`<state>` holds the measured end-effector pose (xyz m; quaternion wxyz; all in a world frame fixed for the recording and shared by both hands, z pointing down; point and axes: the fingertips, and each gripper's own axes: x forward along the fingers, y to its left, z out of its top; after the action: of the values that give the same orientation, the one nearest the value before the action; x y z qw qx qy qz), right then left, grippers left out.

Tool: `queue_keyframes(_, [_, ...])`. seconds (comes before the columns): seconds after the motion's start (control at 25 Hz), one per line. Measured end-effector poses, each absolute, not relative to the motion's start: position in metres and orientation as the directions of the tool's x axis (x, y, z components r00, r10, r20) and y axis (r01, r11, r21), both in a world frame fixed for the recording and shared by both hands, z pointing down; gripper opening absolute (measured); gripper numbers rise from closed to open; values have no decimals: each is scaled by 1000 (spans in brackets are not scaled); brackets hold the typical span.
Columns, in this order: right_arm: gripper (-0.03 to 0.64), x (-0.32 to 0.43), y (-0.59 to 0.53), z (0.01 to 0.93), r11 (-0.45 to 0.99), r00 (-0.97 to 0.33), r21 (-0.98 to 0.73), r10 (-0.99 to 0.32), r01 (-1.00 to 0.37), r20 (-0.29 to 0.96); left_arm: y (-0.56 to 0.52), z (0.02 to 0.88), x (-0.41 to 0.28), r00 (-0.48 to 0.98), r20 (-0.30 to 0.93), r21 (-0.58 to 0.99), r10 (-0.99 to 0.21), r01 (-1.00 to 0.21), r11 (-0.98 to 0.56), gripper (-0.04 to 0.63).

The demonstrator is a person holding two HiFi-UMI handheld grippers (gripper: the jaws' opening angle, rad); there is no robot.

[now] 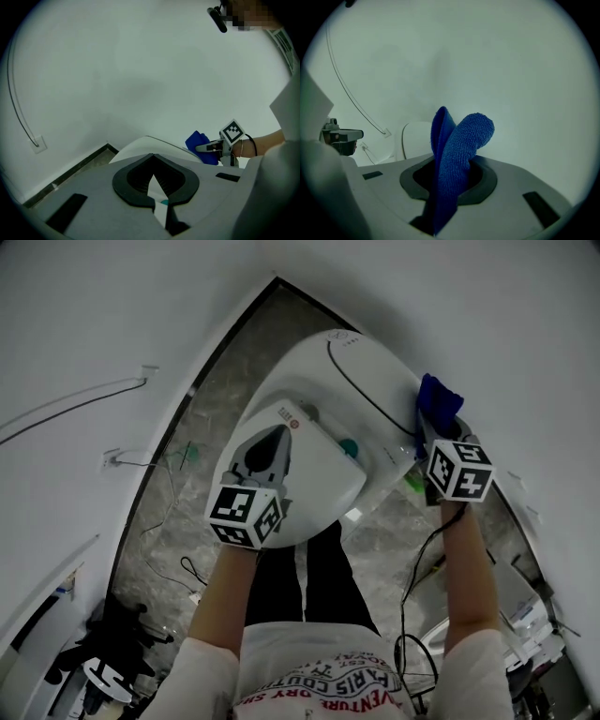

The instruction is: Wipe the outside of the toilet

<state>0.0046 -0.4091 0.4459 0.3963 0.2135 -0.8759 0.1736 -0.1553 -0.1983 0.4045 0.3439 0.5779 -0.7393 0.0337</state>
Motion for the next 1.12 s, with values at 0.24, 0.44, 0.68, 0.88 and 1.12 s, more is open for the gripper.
queue_keyframes(0.24, [72,-25,-409,454,890,-595,-74,-237,-450,768,-208,437,-170,-98,539,361,-836,-871,335,6])
queue_keyframes(0.44, [72,-56,-409,454,942,-593,13,-222,-335,774,-210,455,-181,-93,539,363,-837,-871,330,6])
queue_keyframes(0.68, [72,-94,-403,458,975,-574,69,-181,-211,798,-203,469,-196,-81,551,364,-831,-872,326,6])
queue_keyframes(0.88, [72,-128,-390,455,992,-569,101,-127,-77,813,-188,472,-208,-88,564,357,-821,-870,339,6])
queue_keyframes(1.12, [72,-161,-376,455,992,-538,125,-105,0,836,-167,473,-227,-92,565,359,-820,-867,345,6])
